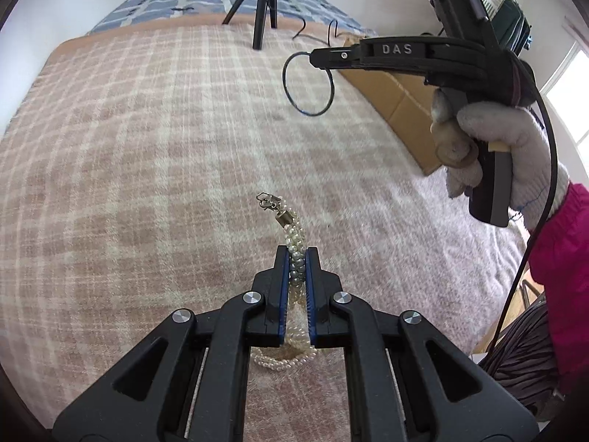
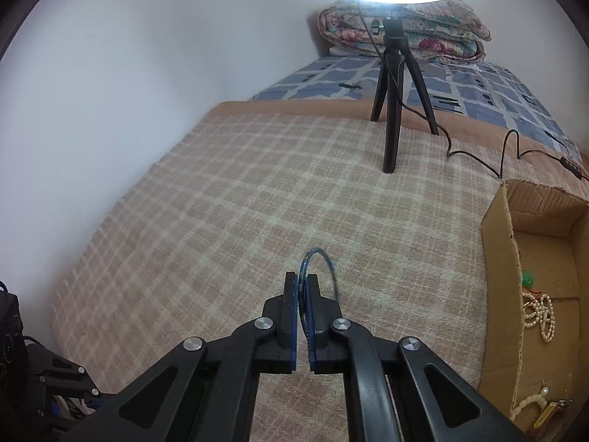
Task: Organize jewelry
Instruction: 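Carry the pearl necklace and black ring in both tools over the box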
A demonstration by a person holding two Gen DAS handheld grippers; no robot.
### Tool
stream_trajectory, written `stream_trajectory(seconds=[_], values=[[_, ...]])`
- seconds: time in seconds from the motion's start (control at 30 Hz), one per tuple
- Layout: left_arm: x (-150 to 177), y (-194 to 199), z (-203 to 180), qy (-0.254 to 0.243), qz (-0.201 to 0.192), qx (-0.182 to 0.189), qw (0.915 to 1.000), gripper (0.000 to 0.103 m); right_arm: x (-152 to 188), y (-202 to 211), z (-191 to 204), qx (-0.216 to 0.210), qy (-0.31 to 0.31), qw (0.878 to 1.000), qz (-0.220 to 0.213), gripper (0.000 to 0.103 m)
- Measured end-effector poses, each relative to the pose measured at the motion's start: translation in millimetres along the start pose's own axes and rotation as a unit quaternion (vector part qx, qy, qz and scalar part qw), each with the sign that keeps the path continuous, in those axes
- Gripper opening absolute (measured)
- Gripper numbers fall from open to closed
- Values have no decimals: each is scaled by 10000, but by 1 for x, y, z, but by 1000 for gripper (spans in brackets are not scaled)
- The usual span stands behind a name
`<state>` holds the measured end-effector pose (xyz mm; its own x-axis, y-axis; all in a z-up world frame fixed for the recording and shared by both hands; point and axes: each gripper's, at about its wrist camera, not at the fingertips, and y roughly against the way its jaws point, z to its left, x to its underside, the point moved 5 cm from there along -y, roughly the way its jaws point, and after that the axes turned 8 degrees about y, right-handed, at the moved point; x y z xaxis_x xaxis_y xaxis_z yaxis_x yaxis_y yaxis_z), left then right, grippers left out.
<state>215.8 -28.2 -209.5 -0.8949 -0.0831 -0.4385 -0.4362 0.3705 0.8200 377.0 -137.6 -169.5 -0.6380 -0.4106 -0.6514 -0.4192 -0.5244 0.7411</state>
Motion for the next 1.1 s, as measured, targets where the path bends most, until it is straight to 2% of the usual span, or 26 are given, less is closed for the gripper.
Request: stream_trajectory(seconds=[0.17,0.4,0.77,1.1], values=[[-11,17,-3,95,-233,159,9996,6,-11,26,-1,-100,-138,9992,-353,1],[-26,36,-13,107,-477,263,9985,6,-13,63,-11,49,-214,9973,-699,1],[-56,51,-34,23,-798,415,9959,6,1,124,-43,462,-367,9923,-1092,1],[-96,56,-67,-90,-1093,639,9919,6,29,160,-78,803,-605,9880,-1173,1]])
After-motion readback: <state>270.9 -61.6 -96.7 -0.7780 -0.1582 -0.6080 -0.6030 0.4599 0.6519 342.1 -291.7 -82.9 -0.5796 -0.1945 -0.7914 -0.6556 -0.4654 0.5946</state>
